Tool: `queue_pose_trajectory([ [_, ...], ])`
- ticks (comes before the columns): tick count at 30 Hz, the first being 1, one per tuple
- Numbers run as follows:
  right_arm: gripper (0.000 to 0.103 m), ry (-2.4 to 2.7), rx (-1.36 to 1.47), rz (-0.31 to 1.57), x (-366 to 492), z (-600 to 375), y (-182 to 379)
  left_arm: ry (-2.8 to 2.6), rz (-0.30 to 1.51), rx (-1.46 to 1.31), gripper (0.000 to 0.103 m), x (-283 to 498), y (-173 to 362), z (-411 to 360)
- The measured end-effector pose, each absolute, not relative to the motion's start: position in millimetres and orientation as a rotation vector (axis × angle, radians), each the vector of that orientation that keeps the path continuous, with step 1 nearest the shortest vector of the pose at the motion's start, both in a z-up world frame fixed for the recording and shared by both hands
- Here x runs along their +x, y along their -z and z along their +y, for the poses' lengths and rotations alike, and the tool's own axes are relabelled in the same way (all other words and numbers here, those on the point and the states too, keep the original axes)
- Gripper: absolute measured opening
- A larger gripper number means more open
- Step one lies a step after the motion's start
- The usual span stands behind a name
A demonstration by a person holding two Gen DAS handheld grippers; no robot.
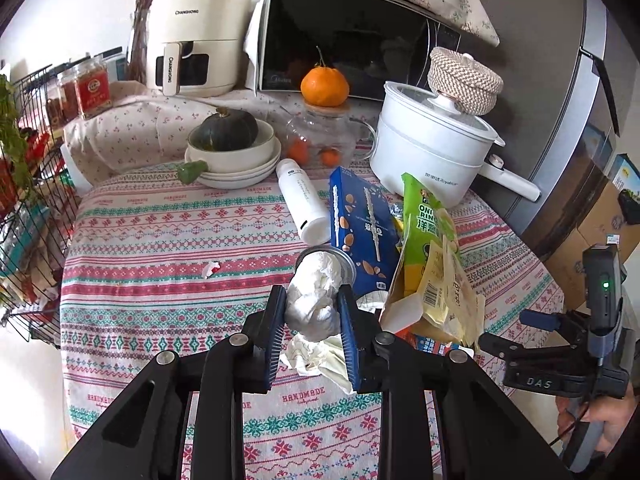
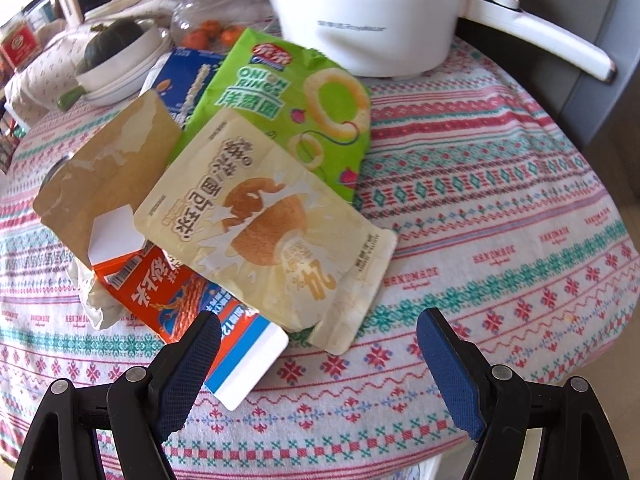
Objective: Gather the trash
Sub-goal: 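Grasp the crumpled white paper with the left tool while the right tool grasps the beige snack bag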
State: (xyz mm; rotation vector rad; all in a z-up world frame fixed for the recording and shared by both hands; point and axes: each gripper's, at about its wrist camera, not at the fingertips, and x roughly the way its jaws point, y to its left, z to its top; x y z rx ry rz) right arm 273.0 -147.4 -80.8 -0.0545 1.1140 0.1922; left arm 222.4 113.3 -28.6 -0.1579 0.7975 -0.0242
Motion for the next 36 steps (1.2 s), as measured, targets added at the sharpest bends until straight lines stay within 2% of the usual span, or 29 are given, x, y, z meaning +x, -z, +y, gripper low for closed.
queue_pose_trajectory([
  [15,0.084,-0.174,-0.353,1.052,282.9,-86.0,123.5,0.034,0.834,-0.161,0.028,214.4,32.4,109.7],
  [21,0.08,-0.098,-0.444,0.989,289.0,-83.8,132.5,0.034,0.84,-0.161,0.028,213.1,33.1,110.8],
  [24,0.072,-0.085,-0.469,0.966,291.0,-81.7,134.5,0.038,0.842,-0.162,0.028,212.8,33.1,110.5],
  [26,0.058,-0.089,-0.474,0.967,292.2,-81.5,135.8,0.043,0.844,-0.159,0.028,212.7,33.1,109.0],
  [28,0.049,-0.096,-0.465,0.973,295.1,-84.0,136.6,0.047,0.845,-0.156,0.028,212.5,33.1,107.2],
  [36,0.029,-0.108,-0.379,0.982,294.4,-93.0,121.4,0.065,0.844,-0.15,0.028,210.4,31.4,101.5],
])
